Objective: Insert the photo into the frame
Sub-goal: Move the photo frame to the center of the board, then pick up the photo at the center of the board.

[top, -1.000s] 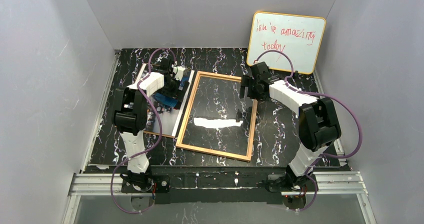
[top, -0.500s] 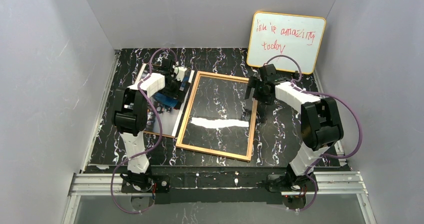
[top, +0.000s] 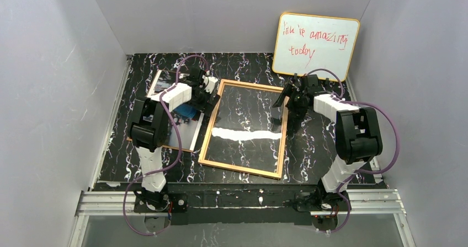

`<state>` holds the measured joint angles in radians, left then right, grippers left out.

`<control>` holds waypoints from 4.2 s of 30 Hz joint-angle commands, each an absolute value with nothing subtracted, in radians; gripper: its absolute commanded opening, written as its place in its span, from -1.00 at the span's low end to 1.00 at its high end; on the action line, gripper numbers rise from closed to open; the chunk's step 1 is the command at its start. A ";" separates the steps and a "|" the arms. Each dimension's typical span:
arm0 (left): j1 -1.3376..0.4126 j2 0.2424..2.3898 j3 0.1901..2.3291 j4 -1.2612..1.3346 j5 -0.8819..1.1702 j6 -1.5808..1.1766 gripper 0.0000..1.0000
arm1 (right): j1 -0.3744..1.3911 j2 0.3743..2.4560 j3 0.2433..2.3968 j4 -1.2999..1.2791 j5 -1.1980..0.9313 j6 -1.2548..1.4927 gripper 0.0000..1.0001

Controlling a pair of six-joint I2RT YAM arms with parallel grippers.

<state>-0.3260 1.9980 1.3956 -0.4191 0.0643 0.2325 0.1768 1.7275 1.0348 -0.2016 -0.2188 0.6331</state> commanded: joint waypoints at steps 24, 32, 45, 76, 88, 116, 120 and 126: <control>-0.071 1.978 1.722 -0.852 0.119 0.340 0.96 | 0.390 1.654 1.351 -0.347 -0.047 0.717 0.85; 0.217 2.044 1.819 -0.844 0.022 0.357 0.96 | 0.751 1.919 1.659 -0.332 -0.055 0.823 0.83; 0.260 2.018 1.489 -0.633 -0.106 0.381 0.96 | 0.879 2.315 2.008 -0.394 -0.044 0.863 0.77; 0.259 2.014 1.308 -0.543 -0.155 0.475 0.96 | 0.811 2.347 1.832 0.094 -0.157 1.148 0.68; 0.257 2.008 1.290 -0.541 -0.153 0.491 0.96 | 0.806 2.257 1.730 0.317 -0.251 1.170 0.58; 0.258 1.976 1.273 -0.554 -0.153 0.518 0.96 | 0.817 2.406 1.905 0.160 -0.250 1.087 -0.11; 0.258 1.974 1.268 -0.557 -0.149 0.518 0.96 | 0.818 2.398 1.894 0.134 -0.226 1.081 -0.13; 0.258 1.969 1.269 -0.563 -0.144 0.517 0.96 | 0.818 2.385 1.885 0.080 -0.191 1.061 -0.30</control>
